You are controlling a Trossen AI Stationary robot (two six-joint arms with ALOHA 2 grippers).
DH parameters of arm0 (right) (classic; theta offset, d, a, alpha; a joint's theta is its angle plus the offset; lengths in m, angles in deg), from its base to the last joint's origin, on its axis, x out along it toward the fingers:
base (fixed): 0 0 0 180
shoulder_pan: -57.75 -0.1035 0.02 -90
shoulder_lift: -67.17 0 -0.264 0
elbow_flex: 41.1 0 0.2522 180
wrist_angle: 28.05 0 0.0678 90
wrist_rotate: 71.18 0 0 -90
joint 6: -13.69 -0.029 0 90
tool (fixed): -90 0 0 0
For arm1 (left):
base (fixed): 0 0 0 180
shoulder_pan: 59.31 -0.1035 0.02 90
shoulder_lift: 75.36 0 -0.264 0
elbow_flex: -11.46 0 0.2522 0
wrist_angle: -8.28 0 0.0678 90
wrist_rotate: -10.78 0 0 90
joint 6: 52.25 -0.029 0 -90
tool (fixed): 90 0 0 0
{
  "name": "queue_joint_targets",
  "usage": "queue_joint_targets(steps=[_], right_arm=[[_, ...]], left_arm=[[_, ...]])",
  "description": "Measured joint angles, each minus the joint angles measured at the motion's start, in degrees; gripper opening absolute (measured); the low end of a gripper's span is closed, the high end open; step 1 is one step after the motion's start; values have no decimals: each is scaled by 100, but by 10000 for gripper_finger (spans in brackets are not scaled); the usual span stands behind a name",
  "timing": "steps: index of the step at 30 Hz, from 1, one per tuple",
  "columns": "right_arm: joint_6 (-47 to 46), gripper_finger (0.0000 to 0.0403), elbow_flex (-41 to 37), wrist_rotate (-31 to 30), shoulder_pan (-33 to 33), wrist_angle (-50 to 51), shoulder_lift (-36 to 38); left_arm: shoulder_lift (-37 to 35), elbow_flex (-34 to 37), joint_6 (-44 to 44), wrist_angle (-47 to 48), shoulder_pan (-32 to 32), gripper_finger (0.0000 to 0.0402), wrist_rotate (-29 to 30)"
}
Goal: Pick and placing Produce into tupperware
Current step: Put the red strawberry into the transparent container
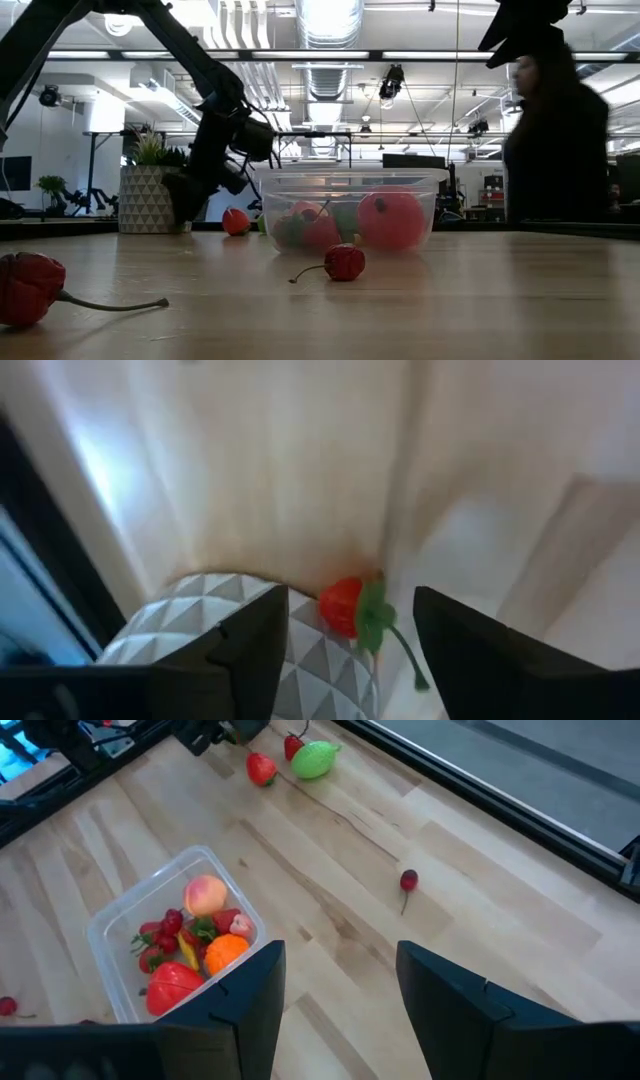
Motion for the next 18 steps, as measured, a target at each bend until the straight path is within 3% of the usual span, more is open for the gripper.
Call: queue_joint_targets(steps=[3, 18], right_arm=[[1, 185, 0, 0, 0, -1, 0], [-7, 185, -81, 0, 0, -3, 0]], left_arm=[[0, 69, -483, 4, -10, 205, -17], [11, 420, -712, -84, -89, 205, -93]])
